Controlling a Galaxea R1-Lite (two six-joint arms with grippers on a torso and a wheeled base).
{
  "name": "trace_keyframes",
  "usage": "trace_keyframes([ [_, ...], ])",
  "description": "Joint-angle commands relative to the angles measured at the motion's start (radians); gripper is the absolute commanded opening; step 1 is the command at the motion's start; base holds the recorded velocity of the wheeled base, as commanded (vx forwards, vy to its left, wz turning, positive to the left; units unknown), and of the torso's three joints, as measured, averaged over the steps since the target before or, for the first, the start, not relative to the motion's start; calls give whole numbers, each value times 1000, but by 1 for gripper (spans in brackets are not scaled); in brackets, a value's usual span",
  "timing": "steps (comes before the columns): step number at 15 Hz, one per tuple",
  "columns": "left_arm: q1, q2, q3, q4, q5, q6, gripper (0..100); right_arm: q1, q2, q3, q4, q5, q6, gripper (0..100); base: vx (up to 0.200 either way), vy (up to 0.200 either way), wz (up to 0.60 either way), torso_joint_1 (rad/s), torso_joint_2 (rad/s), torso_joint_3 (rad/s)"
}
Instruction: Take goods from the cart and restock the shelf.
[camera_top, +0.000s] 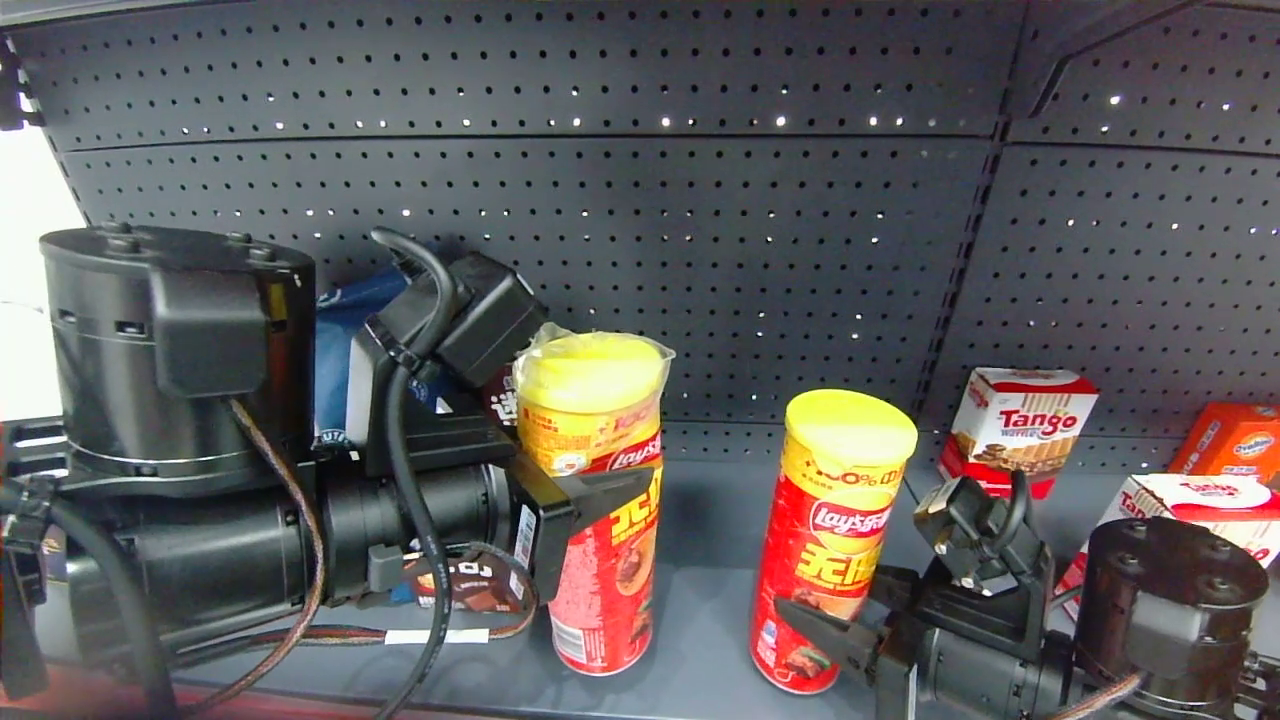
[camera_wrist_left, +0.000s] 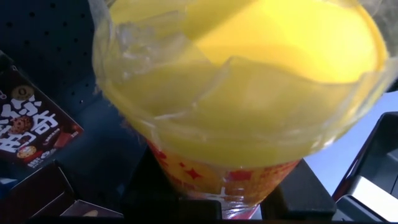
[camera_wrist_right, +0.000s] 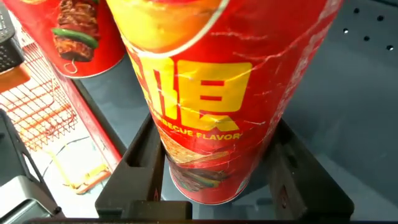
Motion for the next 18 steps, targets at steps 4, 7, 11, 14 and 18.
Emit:
trace_keyframes([
  [4, 7, 3, 5, -1, 0, 1, 0, -5, 25, 26, -4, 1, -1, 0, 0, 0, 0, 0, 0, 0],
  [7, 7, 3, 5, -1, 0, 1, 0, -19, 45, 17, -9, 1, -6, 0, 0, 0, 0, 0, 0, 0],
  [11, 7, 1, 8, -1, 0, 1, 0, -22, 76, 12, -47, 3, -9, 0, 0, 0, 0, 0, 0, 0],
  [14, 6, 1, 11, -1, 0, 1, 0, -17, 68, 20, -49, -1, -12, 100, 0, 0, 0, 0, 0, 0],
  [18, 6, -2, 14, -1, 0, 1, 0, -20, 32, 35, -49, -2, -12, 100, 0, 0, 0, 0, 0, 0],
])
